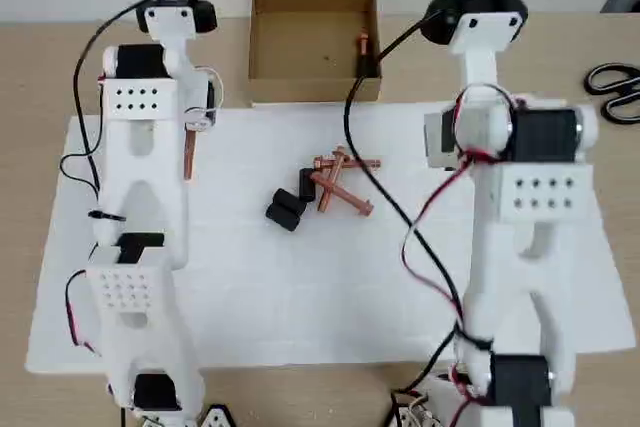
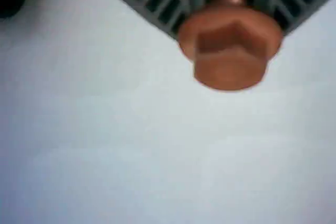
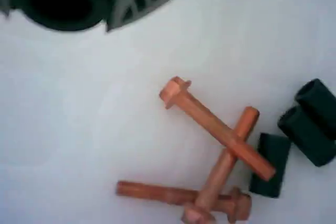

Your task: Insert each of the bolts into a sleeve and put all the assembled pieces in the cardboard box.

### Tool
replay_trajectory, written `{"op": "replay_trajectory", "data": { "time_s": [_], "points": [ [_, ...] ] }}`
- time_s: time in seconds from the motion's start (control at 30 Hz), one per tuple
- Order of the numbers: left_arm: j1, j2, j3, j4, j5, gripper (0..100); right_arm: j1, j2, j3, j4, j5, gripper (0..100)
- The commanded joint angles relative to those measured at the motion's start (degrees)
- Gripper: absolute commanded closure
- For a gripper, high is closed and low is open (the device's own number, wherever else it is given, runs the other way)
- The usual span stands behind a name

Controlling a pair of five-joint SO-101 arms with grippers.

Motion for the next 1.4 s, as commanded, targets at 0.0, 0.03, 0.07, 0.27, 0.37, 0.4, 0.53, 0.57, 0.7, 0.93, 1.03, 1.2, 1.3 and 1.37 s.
{"op": "replay_trajectory", "data": {
  "time_s": [0.0, 0.03, 0.07, 0.27, 0.37, 0.4, 0.53, 0.57, 0.7, 0.93, 1.03, 1.2, 1.3, 1.37],
  "points": [
    [1.3, -11.4, 0.8, 1.1, 0.3, 99, -0.6, -10.0, 1.5, 0.5, -0.4, 99.5],
    [1.7, -13.1, 1.7, 1.1, 0.3, 99, -0.5, -12.3, 2.6, 0.1, -0.4, 99.5],
    [2.3, -14.6, 2.7, 1.1, 0.3, 99, -0.5, -14.4, 4.0, 0.1, -0.4, 99.5],
    [4.7, -21.5, 11.6, 1.1, 0.3, 99, -0.5, -23.7, 15.4, -1.4, -0.4, 99.5],
    [4.7, -24.3, 14.4, 1.0, 1.7, 99, -0.2, -25.9, 25.8, -10.2, -0.4, 99.5],
    [4.7, -25.1, 14.9, 1.0, 3.1, 99, -0.2, -26.6, 29.2, -13.1, -0.4, 99.5],
    [4.7, -27.3, 15.3, 1.0, 5.5, 99, -2.0, -31.3, 41.3, -23.8, -0.5, 99.5],
    [4.7, -27.5, 15.3, 1.0, 5.6, 99, -2.9, -32.8, 44.0, -26.2, -0.5, 99.5],
    [4.7, -28.1, 15.4, 1.0, 9.1, 99, -6.5, -38.5, 55.9, -35.9, -0.4, 99.5],
    [4.9, -27.7, 15.6, 1.0, 10.9, 99, -9.5, -42.8, 69.0, -51.5, -0.2, 99.1],
    [7.2, -28.1, 15.5, 1.0, 11.2, 99, -12.5, -43.1, 74.1, -58.4, -0.1, 99.4],
    [12.0, -31.5, 15.1, 1.0, 11.2, 99, -16.2, -43.6, 82.9, -72.7, -0.1, 99.5],
    [14.3, -39.6, 15.3, 1.0, 11.2, 99, -17.1, -43.6, 86.5, -77.1, -0.4, 99.5],
    [15.5, -45.2, 15.5, 1.0, 11.2, 99, -17.5, -43.6, 87.9, -78.7, -0.4, 99.5]
  ]
}}
